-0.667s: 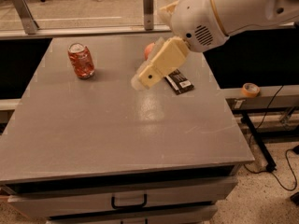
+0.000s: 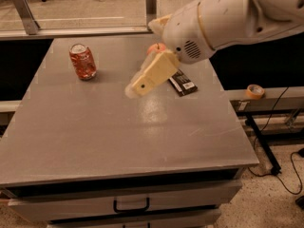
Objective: Pick coke can
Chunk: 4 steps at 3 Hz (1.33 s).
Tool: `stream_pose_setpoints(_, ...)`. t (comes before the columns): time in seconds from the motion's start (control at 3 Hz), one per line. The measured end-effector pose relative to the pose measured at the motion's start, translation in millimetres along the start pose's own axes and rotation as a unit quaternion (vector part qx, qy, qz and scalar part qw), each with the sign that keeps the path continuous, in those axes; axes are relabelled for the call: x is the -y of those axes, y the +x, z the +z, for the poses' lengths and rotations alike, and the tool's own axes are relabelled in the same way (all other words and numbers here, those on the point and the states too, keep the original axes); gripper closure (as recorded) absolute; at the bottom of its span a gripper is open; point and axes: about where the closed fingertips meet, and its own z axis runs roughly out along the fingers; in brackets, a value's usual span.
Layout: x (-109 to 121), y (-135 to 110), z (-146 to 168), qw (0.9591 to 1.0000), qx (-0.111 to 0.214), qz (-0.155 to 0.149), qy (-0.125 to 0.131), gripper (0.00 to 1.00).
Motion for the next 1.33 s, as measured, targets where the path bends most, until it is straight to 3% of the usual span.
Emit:
stream_pose_setpoints(0.33, 5.7, 27.3, 64.1, 0.9993, 0.024, 0.025, -0.010, 0.00)
stream_pose_setpoints(0.67, 26.6, 44.5, 133.2, 0.9978, 0.049, 0.044, -0.004, 0.00)
stream_pose_setpoints(1.0, 55.3, 32.7, 184.5, 0.9959, 0.080, 0.043, 0.000, 0.00)
stream_pose_setpoints(1.33, 82.8, 3.9, 220.6, 0.9927, 0.115, 0.036, 0.004, 0.00)
